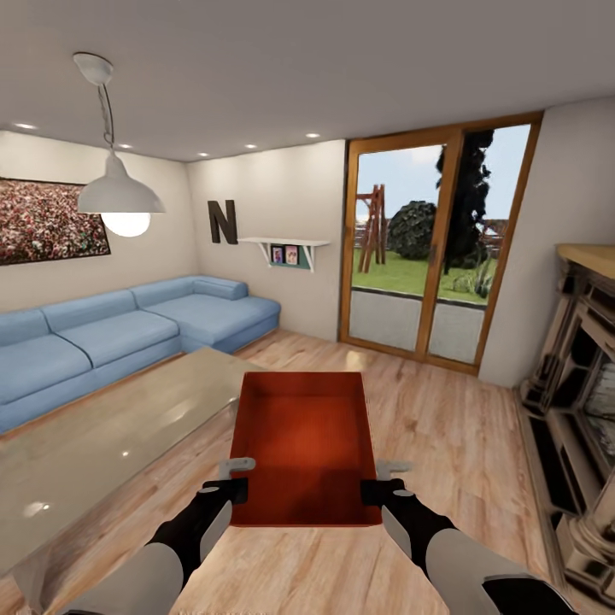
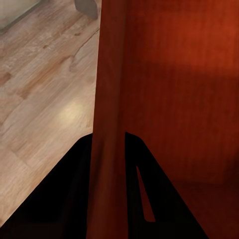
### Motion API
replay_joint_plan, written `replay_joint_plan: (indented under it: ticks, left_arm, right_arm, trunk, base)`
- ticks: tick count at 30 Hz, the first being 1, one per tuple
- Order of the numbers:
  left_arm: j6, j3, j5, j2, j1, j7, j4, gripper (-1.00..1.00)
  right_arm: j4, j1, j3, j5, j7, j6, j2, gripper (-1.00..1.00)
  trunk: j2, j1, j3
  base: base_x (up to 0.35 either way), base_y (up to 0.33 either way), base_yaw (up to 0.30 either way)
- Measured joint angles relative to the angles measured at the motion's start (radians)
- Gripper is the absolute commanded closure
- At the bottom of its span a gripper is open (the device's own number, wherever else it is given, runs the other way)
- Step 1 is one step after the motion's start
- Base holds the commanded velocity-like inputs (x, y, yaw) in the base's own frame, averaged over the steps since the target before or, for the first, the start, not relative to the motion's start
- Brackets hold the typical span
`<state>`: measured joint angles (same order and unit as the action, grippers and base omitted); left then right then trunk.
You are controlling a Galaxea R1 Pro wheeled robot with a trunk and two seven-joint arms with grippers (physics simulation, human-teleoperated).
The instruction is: Move the two storage containers from the living room to the garage. In the garage, place one container on the floor and stack the other container on top of it (either order is fine).
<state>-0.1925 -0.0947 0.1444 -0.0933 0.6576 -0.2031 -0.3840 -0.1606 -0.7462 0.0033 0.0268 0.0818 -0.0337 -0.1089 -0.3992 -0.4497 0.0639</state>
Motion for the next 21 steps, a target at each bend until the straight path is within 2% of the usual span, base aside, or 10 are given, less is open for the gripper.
replay_joint_plan:
  ticks: [13, 21]
  left_arm:
    - [0.001, 0.000, -0.001, 0.000, 0.000, 0.000, 0.000, 1.00]
    - [0.001, 0.001, -0.003, 0.000, 0.000, 0.001, -0.001, 1.00]
  right_arm:
    - [0.000, 0.000, 0.000, 0.000, -0.001, 0.001, 0.000, 1.00]
    - [0.000, 0.000, -0.002, 0.001, -0.001, 0.002, 0.000, 1.00]
  trunk:
    - [0.000, 0.000, 0.000]
    - [0.000, 0.000, 0.000]
  base:
    - [0.000, -0.001, 0.268]
    - [0.000, -0.109, 0.268]
